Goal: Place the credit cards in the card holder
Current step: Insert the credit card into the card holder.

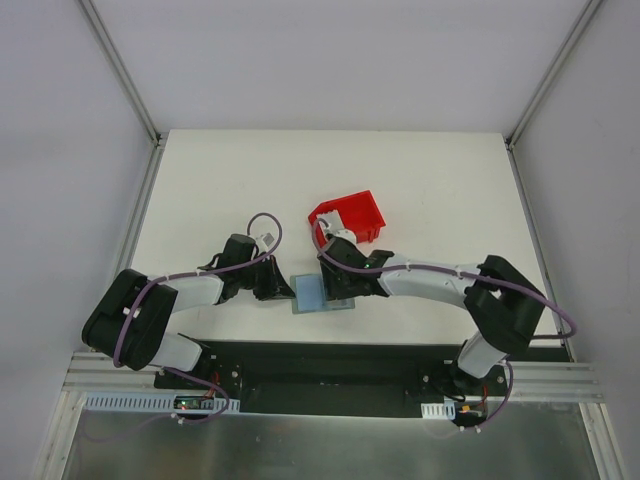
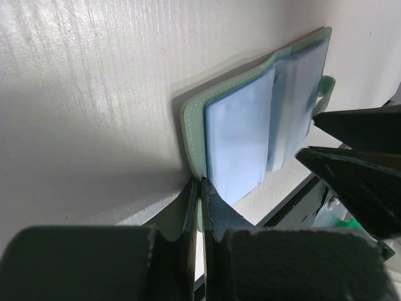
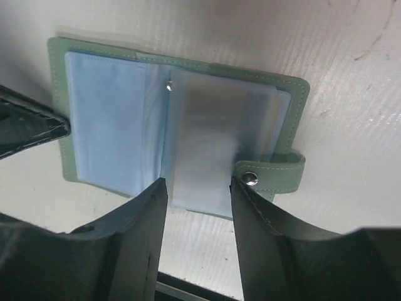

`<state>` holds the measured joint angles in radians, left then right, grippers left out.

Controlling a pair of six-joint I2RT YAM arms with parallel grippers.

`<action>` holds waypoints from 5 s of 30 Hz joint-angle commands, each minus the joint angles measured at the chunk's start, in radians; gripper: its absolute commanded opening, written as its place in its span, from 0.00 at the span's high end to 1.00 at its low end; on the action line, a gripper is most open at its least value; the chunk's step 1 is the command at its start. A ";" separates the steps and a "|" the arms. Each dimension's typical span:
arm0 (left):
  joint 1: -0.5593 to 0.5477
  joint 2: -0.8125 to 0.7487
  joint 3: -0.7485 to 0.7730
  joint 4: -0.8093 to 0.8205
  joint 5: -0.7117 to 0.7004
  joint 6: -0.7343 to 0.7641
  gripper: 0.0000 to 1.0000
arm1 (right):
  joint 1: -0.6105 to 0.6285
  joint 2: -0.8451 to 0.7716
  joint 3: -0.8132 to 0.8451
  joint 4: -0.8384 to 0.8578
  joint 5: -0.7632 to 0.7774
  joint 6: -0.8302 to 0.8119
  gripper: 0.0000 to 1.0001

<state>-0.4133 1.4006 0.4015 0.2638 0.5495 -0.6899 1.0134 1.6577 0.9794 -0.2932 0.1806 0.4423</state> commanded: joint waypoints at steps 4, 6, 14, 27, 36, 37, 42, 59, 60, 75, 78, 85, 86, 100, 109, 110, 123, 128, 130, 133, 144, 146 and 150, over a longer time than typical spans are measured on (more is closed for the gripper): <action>-0.005 0.003 0.010 0.000 0.010 0.029 1.00 | -0.001 -0.191 0.014 0.011 0.037 -0.065 0.51; -0.005 0.006 0.011 0.002 0.012 0.030 1.00 | -0.007 -0.150 0.022 0.014 0.030 -0.060 0.50; -0.005 0.001 0.017 -0.001 0.015 0.030 1.00 | -0.041 -0.033 0.036 0.052 -0.024 -0.045 0.50; -0.005 -0.009 0.008 -0.005 0.007 0.032 1.00 | -0.084 -0.108 -0.071 -0.104 0.066 0.027 0.53; -0.005 -0.006 0.010 -0.005 0.010 0.035 1.00 | -0.142 -0.052 -0.087 -0.070 0.026 0.019 0.53; -0.005 -0.006 0.010 -0.006 0.010 0.036 1.00 | -0.148 -0.049 -0.087 -0.072 0.020 0.022 0.53; -0.005 -0.008 0.007 -0.008 0.013 0.036 1.00 | -0.148 -0.133 -0.094 -0.031 0.000 0.006 0.54; -0.005 -0.006 0.017 -0.011 0.017 0.036 1.00 | -0.072 -0.043 -0.022 0.049 -0.069 0.021 0.53; -0.005 -0.006 0.017 -0.012 0.017 0.036 1.00 | -0.072 -0.035 -0.021 0.049 -0.070 0.019 0.53; -0.005 0.015 0.020 -0.003 0.021 0.041 1.00 | -0.021 0.068 0.079 -0.021 -0.032 -0.019 0.73; -0.005 0.020 0.019 0.000 0.024 0.041 1.00 | -0.006 0.108 0.140 -0.107 0.017 -0.036 0.81; -0.005 0.017 0.014 0.006 0.024 0.039 1.00 | 0.028 0.116 0.188 -0.167 0.086 -0.057 1.00; -0.005 0.017 0.013 0.006 0.021 0.038 1.00 | 0.034 0.105 0.194 -0.166 0.097 -0.065 1.00; -0.005 0.026 0.002 0.023 0.020 0.036 1.00 | 0.011 0.116 0.197 -0.017 -0.054 -0.074 1.00; -0.005 0.031 0.000 0.028 0.021 0.035 1.00 | -0.044 -0.085 0.019 -0.021 0.013 -0.008 0.94; -0.005 0.031 0.000 0.026 0.021 0.035 1.00 | -0.048 -0.085 0.009 -0.026 0.007 0.002 0.94; -0.005 0.038 0.005 0.026 0.027 0.033 1.00 | -0.056 0.056 0.008 -0.009 -0.070 0.021 0.96; -0.005 0.047 0.008 0.026 0.026 0.035 1.00 | -0.050 0.120 0.036 0.080 -0.170 0.026 0.96; -0.005 0.052 0.007 0.029 0.026 0.033 1.00 | -0.049 0.138 0.050 0.107 -0.219 0.029 0.96; -0.005 0.060 0.007 0.032 0.021 0.033 1.00 | -0.050 0.143 0.056 0.167 -0.254 0.024 0.96; -0.005 0.101 -0.006 0.045 -0.013 0.024 1.00 | -0.022 0.063 0.090 0.269 -0.369 -0.057 0.92; -0.005 0.116 -0.007 0.052 -0.016 0.018 1.00 | -0.019 0.062 0.105 0.273 -0.417 -0.073 0.91; -0.005 0.130 -0.010 0.063 -0.017 0.015 1.00 | -0.018 -0.037 0.068 0.249 -0.307 -0.096 0.90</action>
<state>-0.4129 1.4918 0.4034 0.3729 0.5949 -0.6983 0.9939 1.7538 1.0393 -0.0536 -0.1726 0.3931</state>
